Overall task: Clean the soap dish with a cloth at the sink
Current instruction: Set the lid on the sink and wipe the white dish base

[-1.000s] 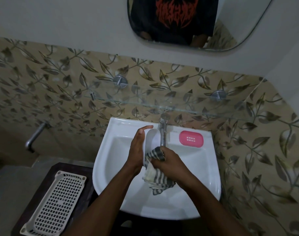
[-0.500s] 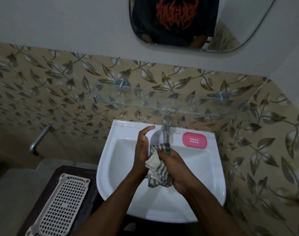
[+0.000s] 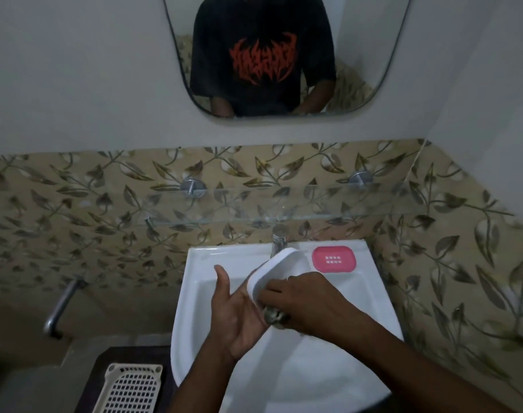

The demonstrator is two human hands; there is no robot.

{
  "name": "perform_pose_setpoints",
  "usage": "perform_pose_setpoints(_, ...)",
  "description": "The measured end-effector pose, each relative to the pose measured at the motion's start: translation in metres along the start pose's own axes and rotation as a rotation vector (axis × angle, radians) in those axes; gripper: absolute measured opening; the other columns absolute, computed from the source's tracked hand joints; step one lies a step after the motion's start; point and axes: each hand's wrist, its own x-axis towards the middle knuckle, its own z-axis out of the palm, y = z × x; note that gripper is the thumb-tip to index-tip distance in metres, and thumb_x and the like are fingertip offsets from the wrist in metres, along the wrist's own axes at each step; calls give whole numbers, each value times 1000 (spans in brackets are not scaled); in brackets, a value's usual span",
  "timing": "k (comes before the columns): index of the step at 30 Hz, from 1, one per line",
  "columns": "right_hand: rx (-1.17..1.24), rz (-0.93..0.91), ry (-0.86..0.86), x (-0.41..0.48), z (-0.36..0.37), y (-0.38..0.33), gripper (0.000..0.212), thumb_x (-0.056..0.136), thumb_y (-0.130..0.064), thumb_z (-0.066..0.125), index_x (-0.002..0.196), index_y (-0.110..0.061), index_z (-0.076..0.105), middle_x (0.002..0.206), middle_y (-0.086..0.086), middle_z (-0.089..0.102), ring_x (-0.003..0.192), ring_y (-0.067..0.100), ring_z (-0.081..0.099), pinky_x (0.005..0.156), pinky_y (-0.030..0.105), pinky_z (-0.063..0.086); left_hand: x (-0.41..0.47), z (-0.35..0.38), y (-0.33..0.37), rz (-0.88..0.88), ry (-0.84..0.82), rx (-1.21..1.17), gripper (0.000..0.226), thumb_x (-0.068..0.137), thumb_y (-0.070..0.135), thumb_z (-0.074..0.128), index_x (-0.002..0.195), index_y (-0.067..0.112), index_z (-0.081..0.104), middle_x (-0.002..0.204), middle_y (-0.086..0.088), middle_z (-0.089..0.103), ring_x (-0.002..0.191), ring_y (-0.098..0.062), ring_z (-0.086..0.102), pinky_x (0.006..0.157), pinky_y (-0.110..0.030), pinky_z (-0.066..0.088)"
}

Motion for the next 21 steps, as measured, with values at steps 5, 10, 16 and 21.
perform_pose_setpoints(5,-108,29,-24,-1,13,7,42,59,-18,86,93,-34,67,91,-10,73,65,16,68,48,26,49,14,11,2,-47,28,153,72,89,43,64,137,-7,48,135,-32,52,126,-43,50,111,-54,36)
perform_pose_setpoints(10,-36,352,105,-7,6,27,23,66,-21,82,85,-30,73,82,-6,70,64,19,65,50,30,52,14,6,-7,15,86,-24,57,87,20,65,136,-4,49,136,-29,54,131,-43,47,115,-57,27)
perform_pose_setpoints(16,-145,562,107,0,20,10,21,58,-21,86,72,-27,72,61,-1,64,53,21,63,43,24,40,21,13,-15,148,146,46,91,60,22,89,138,-1,50,140,-27,51,129,-44,49,108,-53,40)
perform_pose_setpoints(21,293,716,98,1,29,-24,21,86,-37,67,105,-29,71,100,-4,74,88,16,69,80,29,55,26,7,-23,64,188,4,91,46,32,93,125,1,61,104,-23,68,90,-37,69,77,-46,59)
